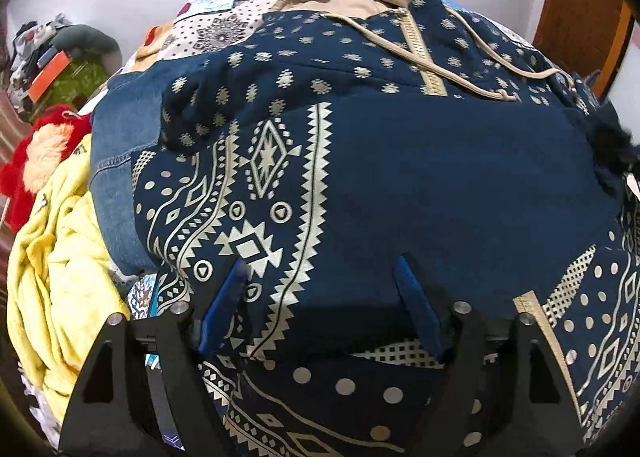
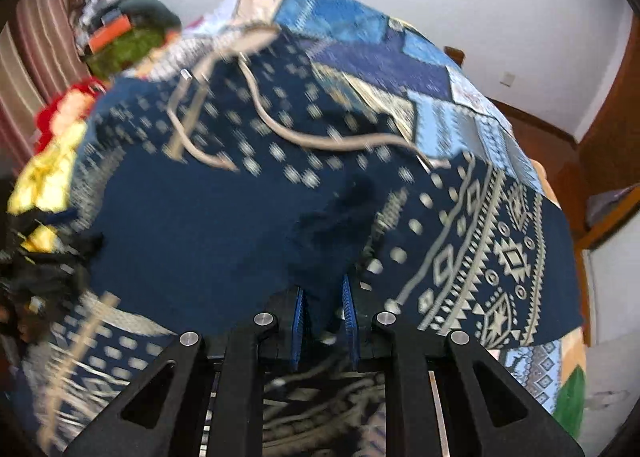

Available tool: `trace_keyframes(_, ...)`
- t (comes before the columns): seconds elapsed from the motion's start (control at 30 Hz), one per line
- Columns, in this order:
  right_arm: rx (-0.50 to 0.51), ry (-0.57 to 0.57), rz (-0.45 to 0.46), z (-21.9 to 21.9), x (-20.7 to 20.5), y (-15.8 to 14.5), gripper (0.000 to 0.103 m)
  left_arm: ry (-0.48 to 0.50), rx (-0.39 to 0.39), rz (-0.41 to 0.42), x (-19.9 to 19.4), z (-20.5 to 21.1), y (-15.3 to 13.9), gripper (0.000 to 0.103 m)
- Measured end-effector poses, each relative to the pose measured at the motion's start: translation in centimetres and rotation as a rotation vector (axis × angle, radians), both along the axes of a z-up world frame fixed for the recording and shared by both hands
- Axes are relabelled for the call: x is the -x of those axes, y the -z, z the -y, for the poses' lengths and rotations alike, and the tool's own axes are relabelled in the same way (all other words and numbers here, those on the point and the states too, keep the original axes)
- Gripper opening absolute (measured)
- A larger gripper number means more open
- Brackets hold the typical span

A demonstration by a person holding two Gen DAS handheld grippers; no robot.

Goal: Fold large clothes

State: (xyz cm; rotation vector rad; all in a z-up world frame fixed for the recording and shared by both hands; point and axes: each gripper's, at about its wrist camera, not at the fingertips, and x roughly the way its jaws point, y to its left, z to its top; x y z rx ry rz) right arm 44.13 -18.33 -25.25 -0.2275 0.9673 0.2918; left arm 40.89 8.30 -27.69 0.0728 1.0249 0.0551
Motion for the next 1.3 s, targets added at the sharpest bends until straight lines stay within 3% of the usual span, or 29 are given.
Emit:
trace_keyframes(0.17,0.060,0.051,-0.023,1.4,-0.8,0.7,0.018,-0.013,0.008,-0.012,-0.2,-0.7,0.3,0.087)
trace_keyframes(0.2,0.077,0.066,-0.024,1.8,-0.9,0.8,0.031,-0.019,0.015,-0.015,-0.3,-0.9,0.5,0.088)
trace_keyframes(0.23,0.122,0.093,-0.013,2.1,-0.9,0.9,0.062,-0.022,0.022,-0.017,-0.3,-1.0,0.6,0.088)
trace_keyframes(0.3,0.239,0.139,0.059,2.8,-0.6,0.9,0.096,-0.025,0.025,-0.016,-0.3,-1.2,0.7,0.088)
trace_keyframes(0.37,0.246,0.135,0.063,4.0,-0.1,0.9,0.097,-0.026,0.019,-0.013,-0.3,-1.1,0.7,0.089)
trace_keyframes(0.57,0.061,0.192,-0.002,9.0,1.1,-1.3,0.097,-0.027,-0.015,-0.008,0.2,-0.4,0.1,0.088)
trace_keyframes(0.7,-0.042,0.243,-0.007,12.4,1.8,-3.3,0.097,0.004,-0.064,-0.003,0.4,0.8,-1.6,0.088)
trace_keyframes(0.87,-0.196,0.305,-0.039,16.6,2.4,-4.6,0.097,0.042,-0.048,0.057,0.2,2.4,-4.6,0.088)
trace_keyframes(1.1,-0.385,0.435,-0.143,20.8,0.4,-1.3,0.096,0.110,0.021,0.119,-1.9,6.1,-7.8,0.088)
trace_keyframes(1.2,-0.506,0.492,-0.210,22.6,-1.2,1.2,0.091,0.140,0.031,0.132,-2.7,7.6,-8.0,0.088)
trace_keyframes(1.3,-0.563,0.539,-0.223,23.7,-2.4,2.7,0.084,0.170,0.023,0.135,-3.3,8.9,-7.7,0.088)
